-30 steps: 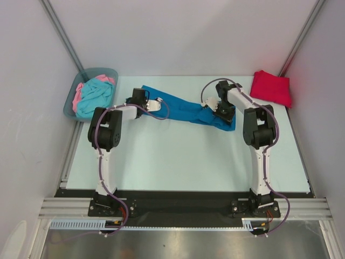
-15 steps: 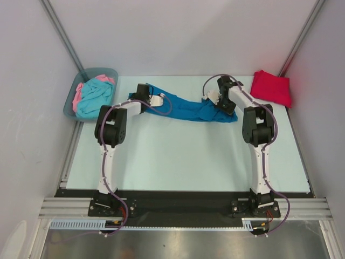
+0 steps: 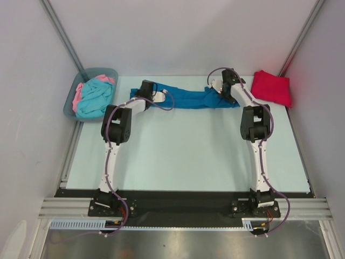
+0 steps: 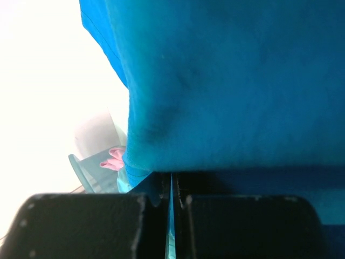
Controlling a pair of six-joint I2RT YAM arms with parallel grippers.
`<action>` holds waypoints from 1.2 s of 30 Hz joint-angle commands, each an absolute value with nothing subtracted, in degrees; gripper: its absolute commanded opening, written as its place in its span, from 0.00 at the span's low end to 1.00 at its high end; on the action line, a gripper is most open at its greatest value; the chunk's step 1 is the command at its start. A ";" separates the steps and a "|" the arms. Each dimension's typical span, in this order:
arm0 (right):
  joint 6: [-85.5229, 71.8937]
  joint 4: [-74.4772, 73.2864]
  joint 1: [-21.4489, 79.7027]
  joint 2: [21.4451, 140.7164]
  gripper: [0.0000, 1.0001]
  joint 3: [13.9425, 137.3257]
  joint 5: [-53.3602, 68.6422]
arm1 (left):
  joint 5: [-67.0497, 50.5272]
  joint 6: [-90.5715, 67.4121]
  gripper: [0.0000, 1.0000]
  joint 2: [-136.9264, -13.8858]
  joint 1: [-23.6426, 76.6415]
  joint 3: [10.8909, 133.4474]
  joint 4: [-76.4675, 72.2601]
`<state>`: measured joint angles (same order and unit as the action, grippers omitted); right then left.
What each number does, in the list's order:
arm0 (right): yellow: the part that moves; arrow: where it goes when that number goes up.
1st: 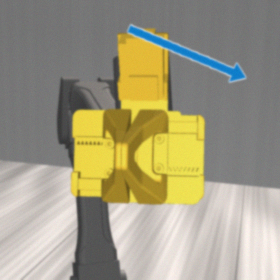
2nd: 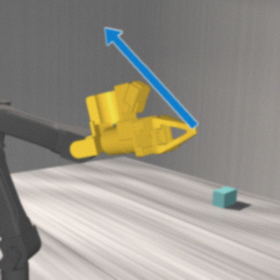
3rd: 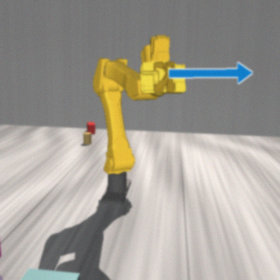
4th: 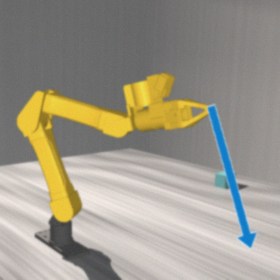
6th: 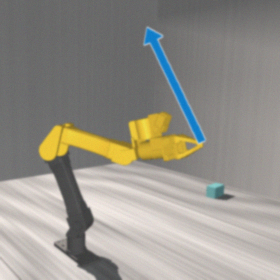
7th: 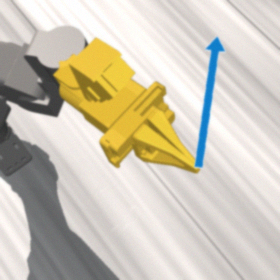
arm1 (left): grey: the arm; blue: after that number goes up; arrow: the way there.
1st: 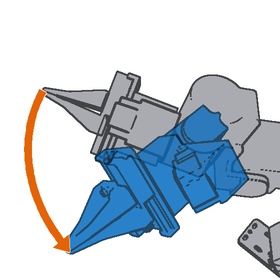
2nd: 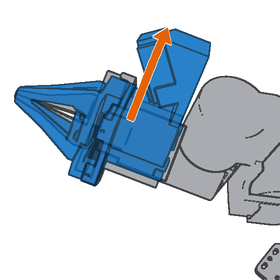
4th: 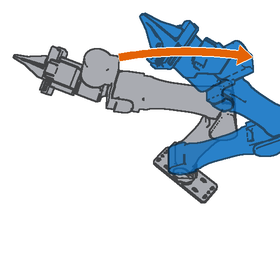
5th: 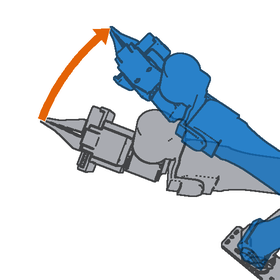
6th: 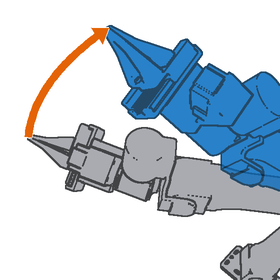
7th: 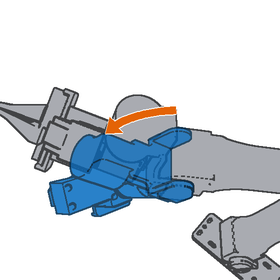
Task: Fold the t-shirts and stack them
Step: Flatten the tshirt out
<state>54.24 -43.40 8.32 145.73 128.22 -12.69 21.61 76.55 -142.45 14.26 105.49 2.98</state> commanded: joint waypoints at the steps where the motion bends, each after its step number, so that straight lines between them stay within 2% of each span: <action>1: 56.33 -35.17 6.15 152.05 0.00 129.37 -15.81 | 24.77 75.76 0.00 -145.28 14.41 109.50 5.19; 7: 53.97 -38.57 6.33 150.49 0.02 131.57 -12.58 | 25.22 73.13 0.00 -143.36 14.41 108.90 5.45; 9: 53.09 -41.48 6.59 148.11 0.19 128.68 -10.64 | 25.23 72.51 0.00 -141.26 14.33 107.67 5.36; 10: 52.91 -41.83 7.11 145.22 0.33 126.67 -9.50 | 25.31 71.73 0.00 -140.54 14.33 106.36 5.10; 12: 52.65 -41.49 7.56 141.87 0.47 121.33 -8.53 | 26.01 71.19 0.01 -139.05 14.41 105.04 4.40; 14: 52.65 -41.75 8.00 137.75 0.52 119.01 -7.30 | 26.63 70.66 0.16 -137.03 14.33 103.19 3.08; 15: 52.30 -41.84 8.00 136.68 0.53 117.52 -7.12 | 26.89 70.32 0.21 -136.41 14.33 102.66 2.90; 16: 52.21 -42.88 8.09 135.45 0.54 117.16 -6.25 | 26.98 70.14 0.34 -134.93 14.33 102.05 2.64; 19: 52.29 -44.64 8.17 131.67 0.54 115.93 -4.93 | 27.60 69.70 0.50 -133.16 14.33 101.25 2.37; 21: 52.56 -45.17 8.52 129.22 0.54 115.49 -4.05 | 28.12 69.52 0.57 -132.02 14.33 100.90 2.37; 28: 54.49 -43.50 10.02 126.47 0.55 115.05 -5.97 | 29.00 68.47 0.60 -128.85 14.41 98.01 2.46; 33: 54.58 -45.97 10.55 124.98 0.56 117.95 -3.08 | 29.00 67.33 0.60 -126.39 14.41 95.02 2.20; 36: 54.76 -42.73 11.69 124.54 0.56 115.06 -3.95 | 29.35 66.89 0.60 -125.86 14.41 93.25 1.50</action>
<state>54.15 -44.58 10.87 128.38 115.24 -4.54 28.23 68.86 -130.06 14.55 94.45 2.42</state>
